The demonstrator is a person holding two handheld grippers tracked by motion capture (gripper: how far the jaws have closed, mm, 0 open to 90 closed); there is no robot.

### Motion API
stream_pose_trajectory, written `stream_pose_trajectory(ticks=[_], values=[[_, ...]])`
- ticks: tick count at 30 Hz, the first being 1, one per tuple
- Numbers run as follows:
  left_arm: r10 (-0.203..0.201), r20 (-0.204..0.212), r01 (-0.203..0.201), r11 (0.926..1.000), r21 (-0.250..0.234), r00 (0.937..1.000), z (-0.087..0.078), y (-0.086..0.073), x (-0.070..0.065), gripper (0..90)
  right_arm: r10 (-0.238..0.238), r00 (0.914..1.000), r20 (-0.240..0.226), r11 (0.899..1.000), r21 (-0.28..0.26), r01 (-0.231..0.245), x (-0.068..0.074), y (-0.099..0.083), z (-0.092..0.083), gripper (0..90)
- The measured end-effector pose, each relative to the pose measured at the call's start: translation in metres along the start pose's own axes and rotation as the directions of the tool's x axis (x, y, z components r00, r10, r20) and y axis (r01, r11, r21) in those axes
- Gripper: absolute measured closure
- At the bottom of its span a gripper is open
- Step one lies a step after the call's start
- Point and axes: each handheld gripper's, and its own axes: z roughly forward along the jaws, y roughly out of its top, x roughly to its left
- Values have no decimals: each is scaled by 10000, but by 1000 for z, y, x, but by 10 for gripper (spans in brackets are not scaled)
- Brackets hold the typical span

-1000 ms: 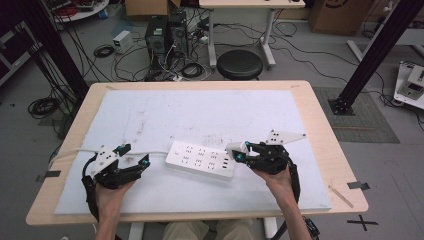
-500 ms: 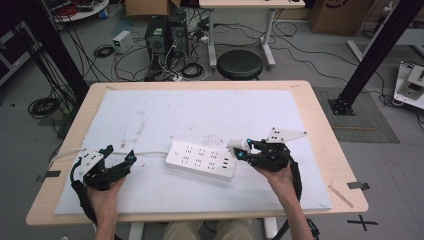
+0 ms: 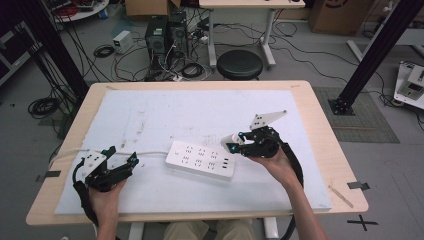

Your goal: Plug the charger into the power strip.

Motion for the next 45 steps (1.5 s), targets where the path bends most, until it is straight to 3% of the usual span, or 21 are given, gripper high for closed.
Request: stream_pose_trajectory(ticks=[3,4,8,9,10,12,13,14,16,19,21,22,23,24,25,26,30,31,35,40,45], values=[[-3,-23,3,10000,19,10000,0,0,0,197,-315,9995,38,9982,507,312,-1,6,5,631],[-59,-4,59,10000,10,10000,-1,0,1,197,-607,9982,-25,9897,1296,605,-2,14,12,632],[-72,32,72,10000,28,10000,-1,0,0,197,-678,9977,-96,9860,1520,685,-2,16,14,631],[-54,41,54,10000,22,10000,0,0,0,197,-867,9960,-215,9778,1894,892,-1,21,20,631],[-39,49,39,10000,49,10000,-1,0,0,197,-1089,9933,-380,9624,2460,1149,2,30,28,631],[-69,70,69,10000,24,10000,-1,0,0,196,-1458,9885,-409,9443,2921,1514,4,35,36,631],[-69,70,69,10000,24,10000,-1,0,0,197,-1458,9885,-409,9443,2921,1514,4,35,36,631],[-33,125,32,10000,39,9999,-1,0,0,196,-1777,9830,-464,9220,3413,1827,6,41,44,631],[58,123,-59,9999,83,9999,-1,-1,-1,197,-1989,9781,-615,9028,3768,2073,7,46,51,632],[78,93,-79,9999,67,9999,-1,-1,-1,197,-2109,9753,-653,8827,4159,2187,9,53,59,632],[78,93,-79,9999,67,9999,-1,-1,-1,197,-2106,9751,-697,8771,4270,2200,8,54,61,632],[22,98,-23,10000,47,9999,-1,-1,-1,197,-2170,9734,-738,8631,4513,2267,8,57,65,631],[22,98,-23,10000,47,9999,-1,-1,-1,196,-2170,9734,-738,8631,4513,2267,8,57,65,631],[25,103,-26,10000,49,9999,-1,-1,-1,196,-2249,9712,-784,8477,4757,2347,8,58,69,631],[25,103,-26,10000,49,9999,-1,-1,-1,197,-2249,9712,-784,8477,4757,2347,8,58,69,631],[70,68,-71,10000,46,10000,-1,-1,-2,196,-2299,9699,-803,8352,4954,2390,9,59,72,632],[119,62,-120,9998,142,9999,-1,-1,-2,197,-2289,9696,-864,8242,5129,2402,9,60,75,632],[129,65,-130,9998,156,9999,-1,-1,-2,197,-2332,9686,-858,8136,5283,2427,8,60,79,632],[151,76,-152,9998,120,9999,-1,-1,-2,197,-2387,9686,-701,7987,5532,2369,9,59,85,632],[197,89,-198,9997,158,9998,0,-1,-3,197,-2381,9671,-893,7872,5656,2460,11,59,91,632],[166,91,-168,9997,152,9998,-1,-2,-3,197,-2457,9658,-822,7860,5663,2482,12,60,93,632]])
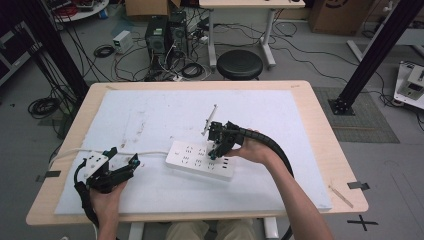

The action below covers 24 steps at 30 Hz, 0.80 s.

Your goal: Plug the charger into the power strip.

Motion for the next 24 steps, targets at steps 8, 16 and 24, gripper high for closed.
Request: stream_pose_trajectory(ticks=[8,16,24], values=[[23,20,-23,10000,-13,10000,0,0,0,197,36,10000,-23,9999,160,-36,-1,-2,0,632],[15,37,-16,10000,40,10000,1,0,-1,197,86,9998,-171,9998,207,-83,-3,-1,4,633],[18,60,-18,10000,56,10000,0,0,-1,197,39,9999,-107,9992,391,-35,-2,4,6,633]])
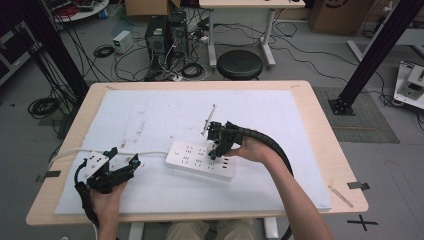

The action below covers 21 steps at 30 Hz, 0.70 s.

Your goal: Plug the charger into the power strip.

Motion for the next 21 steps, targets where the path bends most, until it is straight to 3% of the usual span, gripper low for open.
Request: stream_pose_trajectory(ticks=[3,21], values=[[19,-3,-19,10000,-25,10000,0,0,0,197,-259,9996,134,9997,-9,259,2,0,0,633],[89,68,-89,10000,35,9999,0,0,-1,197,-17,10000,-19,9991,-426,16,1,-10,9,636]])
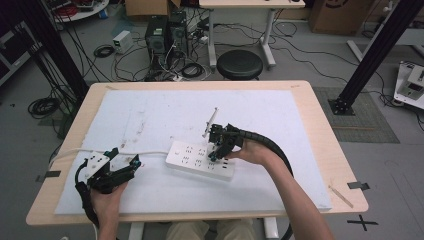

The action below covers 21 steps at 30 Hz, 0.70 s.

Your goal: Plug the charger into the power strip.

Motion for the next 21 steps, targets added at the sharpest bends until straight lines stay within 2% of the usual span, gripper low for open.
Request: stream_pose_trajectory(ticks=[3,9,16,21], values=[[-29,2,29,10000,12,10000,0,0,0,197,-181,9997,160,9998,26,180,2,1,1,637],[-6,14,6,10000,44,10000,1,0,-1,197,-221,9994,283,9998,26,220,4,1,1,638],[21,25,-21,9999,121,10000,1,0,-1,197,-175,9998,20,9998,-54,175,-1,0,2,638],[53,-6,-53,9998,183,10000,2,0,-2,197,-245,9996,152,9997,-17,245,2,0,3,638]])
